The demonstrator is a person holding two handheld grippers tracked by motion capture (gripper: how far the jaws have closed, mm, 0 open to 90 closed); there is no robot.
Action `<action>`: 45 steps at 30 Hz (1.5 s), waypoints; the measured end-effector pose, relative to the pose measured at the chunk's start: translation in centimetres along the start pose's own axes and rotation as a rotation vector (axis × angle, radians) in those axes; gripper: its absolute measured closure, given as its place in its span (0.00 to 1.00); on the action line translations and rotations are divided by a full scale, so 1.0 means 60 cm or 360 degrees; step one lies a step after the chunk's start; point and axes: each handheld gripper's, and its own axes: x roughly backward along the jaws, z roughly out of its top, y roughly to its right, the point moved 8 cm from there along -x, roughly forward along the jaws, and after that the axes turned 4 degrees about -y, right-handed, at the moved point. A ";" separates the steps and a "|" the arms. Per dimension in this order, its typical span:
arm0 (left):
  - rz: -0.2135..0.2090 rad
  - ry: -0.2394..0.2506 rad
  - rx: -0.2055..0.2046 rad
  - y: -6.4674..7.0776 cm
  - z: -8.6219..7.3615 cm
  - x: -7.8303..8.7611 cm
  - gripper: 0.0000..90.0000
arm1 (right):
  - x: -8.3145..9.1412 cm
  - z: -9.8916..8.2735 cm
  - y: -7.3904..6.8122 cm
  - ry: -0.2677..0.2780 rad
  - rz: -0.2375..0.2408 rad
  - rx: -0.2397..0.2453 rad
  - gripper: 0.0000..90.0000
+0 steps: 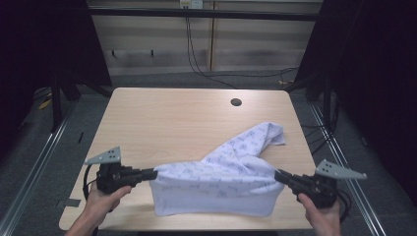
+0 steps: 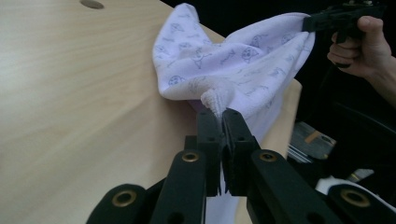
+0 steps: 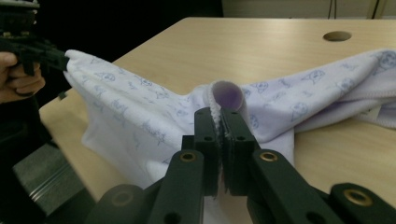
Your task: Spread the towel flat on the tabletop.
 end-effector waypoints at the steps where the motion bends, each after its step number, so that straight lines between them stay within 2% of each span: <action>1: -0.0031 -0.0007 0.0004 0.012 -0.010 0.004 0.97 | 0.009 -0.010 -0.012 -0.0008 0.0010 0.0004 0.95; 4: -0.0097 -0.0038 -0.0021 0.047 -0.038 0.017 0.96 | 0.038 -0.044 -0.043 -0.0033 0.0028 0.0018 0.95; 6: -0.0096 -0.0091 -0.0040 0.057 -0.057 0.019 0.93 | 0.056 -0.067 -0.057 -0.0030 0.0032 -0.0005 0.93; 7: -0.0108 -0.0115 -0.0038 0.058 -0.065 0.016 0.89 | 0.061 -0.081 -0.059 -0.0050 0.0032 -0.0019 0.89; 9: -0.0109 -0.0143 -0.0015 0.047 -0.076 0.011 0.82 | 0.063 -0.112 -0.050 -0.0140 -0.0040 -0.0030 0.77; 10: -0.0110 -0.0140 0.0024 0.040 -0.078 0.009 0.79 | 0.063 -0.120 -0.045 -0.0156 -0.0054 -0.0039 0.71; 13: -0.0087 -0.0123 0.0047 0.014 -0.071 0.001 0.73 | 0.059 -0.132 -0.021 -0.0168 -0.0096 -0.0062 0.65; 15: -0.0001 -0.0153 0.0025 -0.011 -0.062 -0.015 0.73 | 0.042 -0.131 -0.007 -0.0211 -0.0124 -0.0028 0.63; 16: 0.0002 -0.0158 0.0056 -0.024 -0.055 -0.031 0.73 | 0.030 -0.129 0.000 -0.0233 -0.0123 -0.0021 0.62; 17: 0.0010 -0.0161 0.0060 -0.034 -0.051 -0.043 0.73 | 0.012 -0.123 0.007 -0.0253 -0.0096 -0.0014 0.62; 19: 0.0025 -0.0214 0.0098 -0.054 -0.042 -0.081 0.74 | -0.020 -0.112 0.019 -0.0300 -0.0104 0.0014 0.62; 22: 0.0009 -0.0317 0.0076 -0.071 -0.025 -0.145 0.74 | -0.069 -0.093 0.031 -0.0346 -0.0053 0.0050 0.63; 25: -0.0044 -0.0351 0.0085 -0.072 -0.007 -0.215 0.70 | -0.125 -0.071 0.054 -0.0386 -0.0039 0.0006 0.60; 27: -0.0079 -0.0416 0.0071 -0.067 -0.007 -0.250 0.67 | -0.150 -0.059 0.070 -0.0387 -0.0045 0.0013 0.57; 28: -0.0063 -0.0462 0.0068 -0.064 -0.009 -0.266 0.65 | -0.163 -0.055 0.077 -0.0391 -0.0008 -0.0015 0.55; 29: -0.0070 -0.0476 0.0071 -0.060 -0.011 -0.279 0.64 | -0.174 -0.052 0.081 -0.0394 0.0019 -0.0033 0.54; 30: -0.0099 -0.0489 0.0076 -0.055 -0.013 -0.288 0.63 | -0.184 -0.050 0.082 -0.0398 0.0029 -0.0034 0.54; 31: -0.0100 -0.0511 0.0067 -0.050 -0.018 -0.295 0.62 | -0.193 -0.053 0.082 -0.0428 0.0016 -0.0027 0.53; 32: -0.0099 -0.0542 0.0050 -0.044 -0.023 -0.300 0.62 | -0.201 -0.057 0.080 -0.0460 0.0013 -0.0014 0.54; 33: -0.0088 -0.0585 0.0017 -0.040 -0.030 -0.301 0.66 | -0.208 -0.062 0.077 -0.0482 -0.0008 0.0006 0.60; 34: -0.0114 -0.0595 -0.0013 -0.034 -0.035 -0.302 0.76 | -0.213 -0.067 0.074 -0.0505 -0.0034 0.0035 0.71; 36: -0.0139 -0.0601 -0.0047 -0.022 -0.045 -0.299 0.93 | -0.213 -0.072 0.062 -0.0512 -0.0004 0.0071 0.88; 37: -0.0173 -0.0622 -0.0058 -0.015 -0.050 -0.295 0.95 | -0.210 -0.073 0.056 -0.0519 0.0013 0.0089 0.91; 39: -0.0187 -0.0651 -0.0088 0.001 -0.059 -0.284 0.97 | -0.200 -0.080 0.040 -0.0536 0.0051 0.0112 0.92; 41: -0.0272 -0.0656 -0.0105 0.023 -0.069 -0.270 0.97 | -0.191 -0.095 0.026 -0.0573 0.0088 0.0127 0.93; 43: -0.0303 -0.0649 -0.0101 0.041 -0.076 -0.254 0.97 | -0.179 -0.112 0.009 -0.0595 0.0132 0.0140 0.93; 45: -0.0308 -0.0597 -0.0121 0.050 -0.071 -0.240 0.97 | -0.163 -0.110 -0.004 -0.0545 0.0162 0.0168 0.93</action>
